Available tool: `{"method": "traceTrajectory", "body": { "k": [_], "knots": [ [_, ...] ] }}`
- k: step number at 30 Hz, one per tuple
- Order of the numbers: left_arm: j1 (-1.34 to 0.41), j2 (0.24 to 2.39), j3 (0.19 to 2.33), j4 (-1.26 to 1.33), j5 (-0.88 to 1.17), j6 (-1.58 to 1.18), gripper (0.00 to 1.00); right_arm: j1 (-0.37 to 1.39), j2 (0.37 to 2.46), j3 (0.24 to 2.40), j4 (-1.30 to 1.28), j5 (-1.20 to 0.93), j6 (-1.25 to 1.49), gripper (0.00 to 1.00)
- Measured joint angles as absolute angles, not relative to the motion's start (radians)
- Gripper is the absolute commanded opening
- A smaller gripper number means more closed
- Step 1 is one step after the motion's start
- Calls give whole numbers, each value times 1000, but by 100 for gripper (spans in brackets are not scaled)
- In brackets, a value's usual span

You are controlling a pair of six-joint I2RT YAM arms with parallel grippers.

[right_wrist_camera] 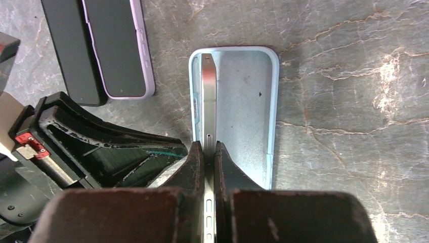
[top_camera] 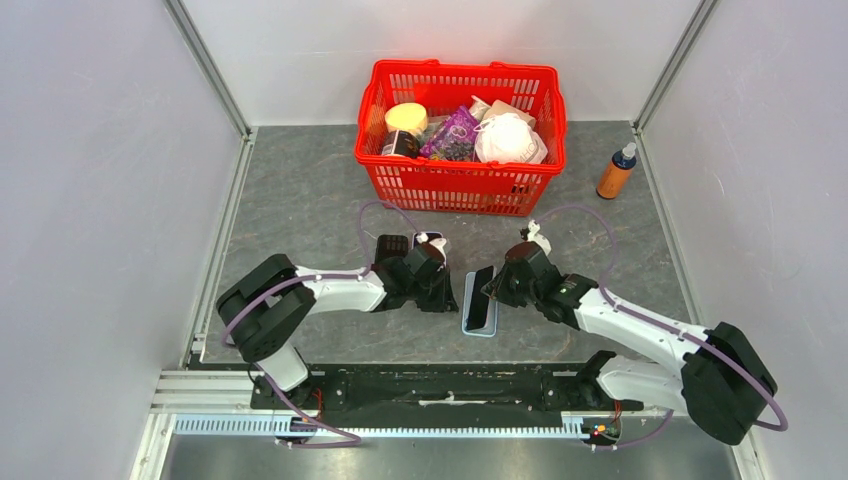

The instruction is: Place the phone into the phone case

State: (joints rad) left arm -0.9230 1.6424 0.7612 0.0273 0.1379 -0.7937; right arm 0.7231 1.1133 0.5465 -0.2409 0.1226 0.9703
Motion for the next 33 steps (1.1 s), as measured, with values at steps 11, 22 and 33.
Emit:
{"method": "traceTrajectory", "body": {
  "k": [11, 22, 33],
  "knots": [
    [-923, 1677, 786, 35, 142, -794, 14, 695, 1155, 516, -173, 49, 961, 0],
    [-923, 1697, 799, 44, 167, -793, 14, 641, 1196, 479, -78, -37, 961, 0],
    [-923, 1706, 809, 42, 170, -793, 13, 579, 1214, 482, -88, -113, 946, 23]
  ]
}}
